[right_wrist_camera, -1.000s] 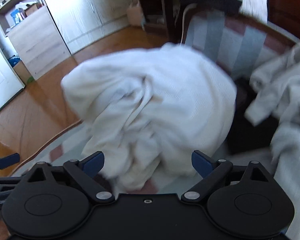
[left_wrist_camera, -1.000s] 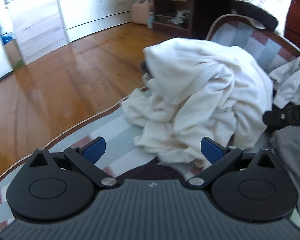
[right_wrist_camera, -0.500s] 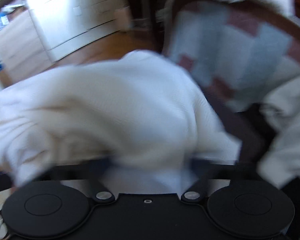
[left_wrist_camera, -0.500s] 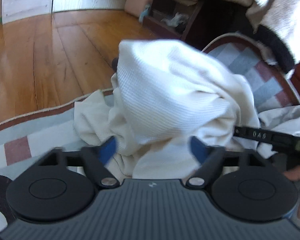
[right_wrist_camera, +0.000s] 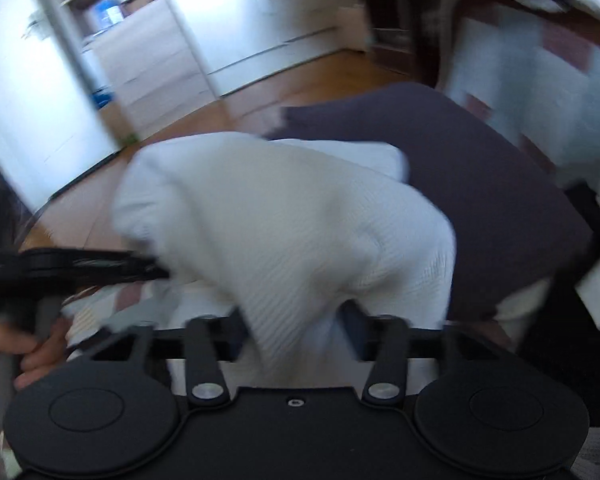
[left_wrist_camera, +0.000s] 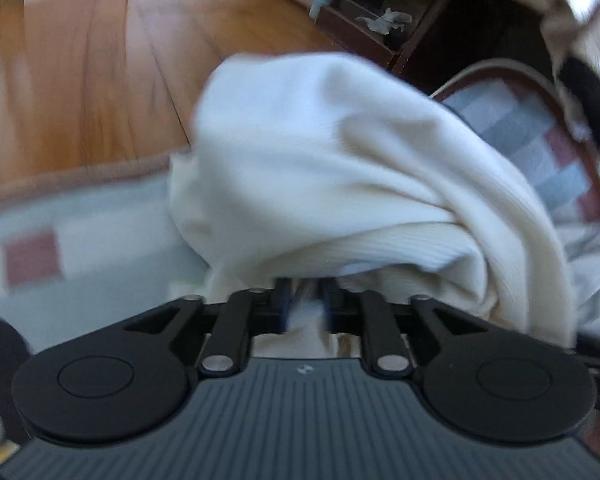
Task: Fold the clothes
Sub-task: 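Grasp the cream sleepsuit with the left gripper while the right gripper grasps it too, then lift the sleepsuit with both grippers and carry it onto the open rug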
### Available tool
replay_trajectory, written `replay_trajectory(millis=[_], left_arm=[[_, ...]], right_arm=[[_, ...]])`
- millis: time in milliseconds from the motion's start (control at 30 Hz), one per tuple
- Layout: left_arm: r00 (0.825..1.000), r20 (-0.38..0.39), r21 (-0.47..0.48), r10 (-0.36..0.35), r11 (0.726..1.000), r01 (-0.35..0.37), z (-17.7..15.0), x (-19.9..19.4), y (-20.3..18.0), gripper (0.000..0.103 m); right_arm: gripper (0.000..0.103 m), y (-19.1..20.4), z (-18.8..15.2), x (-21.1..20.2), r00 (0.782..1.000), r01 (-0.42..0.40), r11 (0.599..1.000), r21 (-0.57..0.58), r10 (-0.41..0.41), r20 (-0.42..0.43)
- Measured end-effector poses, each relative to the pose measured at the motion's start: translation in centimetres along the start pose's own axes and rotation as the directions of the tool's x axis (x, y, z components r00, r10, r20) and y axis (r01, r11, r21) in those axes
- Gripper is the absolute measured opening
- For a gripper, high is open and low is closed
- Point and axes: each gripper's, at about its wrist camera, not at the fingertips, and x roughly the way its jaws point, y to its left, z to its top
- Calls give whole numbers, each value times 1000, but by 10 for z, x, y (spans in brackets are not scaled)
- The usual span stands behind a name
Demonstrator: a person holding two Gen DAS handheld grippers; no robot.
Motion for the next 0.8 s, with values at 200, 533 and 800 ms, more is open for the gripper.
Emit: replay_trajectory(millis=[200, 533, 800], left_arm=[[993, -89, -64, -78, 995, 72, -9, 20, 2, 22], [989, -120, -10, -88, 996, 87, -24, -41, -6, 7], [995, -83, -21, 56, 998, -58, -32, -134, 25, 5]], right_arm=[[70, -8, -9, 53, 995, -49, 982, 181, 63, -75], [29, 43, -18, 36, 955, -275, 945, 179, 290, -66], [22, 135, -34, 47, 875, -435, 897, 76, 442, -200]])
